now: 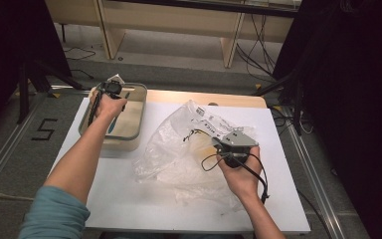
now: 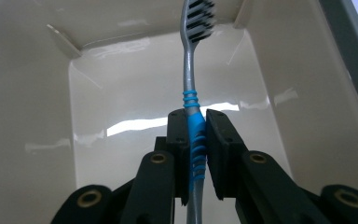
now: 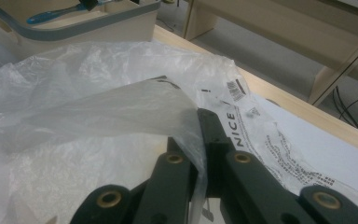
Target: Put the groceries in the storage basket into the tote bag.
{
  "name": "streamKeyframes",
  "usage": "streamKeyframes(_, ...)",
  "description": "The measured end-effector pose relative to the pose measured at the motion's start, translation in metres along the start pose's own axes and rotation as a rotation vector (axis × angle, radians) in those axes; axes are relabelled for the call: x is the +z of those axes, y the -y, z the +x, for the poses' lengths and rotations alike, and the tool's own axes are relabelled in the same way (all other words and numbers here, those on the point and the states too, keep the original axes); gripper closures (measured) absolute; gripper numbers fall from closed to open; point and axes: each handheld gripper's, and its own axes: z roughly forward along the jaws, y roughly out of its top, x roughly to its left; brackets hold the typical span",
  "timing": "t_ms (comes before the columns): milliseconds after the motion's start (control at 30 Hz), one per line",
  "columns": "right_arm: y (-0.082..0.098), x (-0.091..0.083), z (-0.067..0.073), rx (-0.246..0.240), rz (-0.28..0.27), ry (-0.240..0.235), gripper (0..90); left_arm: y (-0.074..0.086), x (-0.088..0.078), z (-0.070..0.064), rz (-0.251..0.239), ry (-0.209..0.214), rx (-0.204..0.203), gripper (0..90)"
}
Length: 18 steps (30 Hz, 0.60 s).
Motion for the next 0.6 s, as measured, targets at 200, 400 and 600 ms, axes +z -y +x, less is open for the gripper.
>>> streamKeyframes(200,0.0,0.0,0.0,0.0,0.0,0.0,90.0,0.0,-0.006,0.001,-0.005,0.004,0.002,79.5)
streamKeyframes(400,0.0,0.0,0.001,-0.003,-0.001,-0.001,90.0,0.001,-0.01,0.003,-0.001,0.008,-0.002,79.5)
streamKeyframes(600,0.0,0.001,0.001,-0.004,0.001,-0.003,90.0,0.0,-0.017,0.002,-0.02,0.021,0.003,79.5)
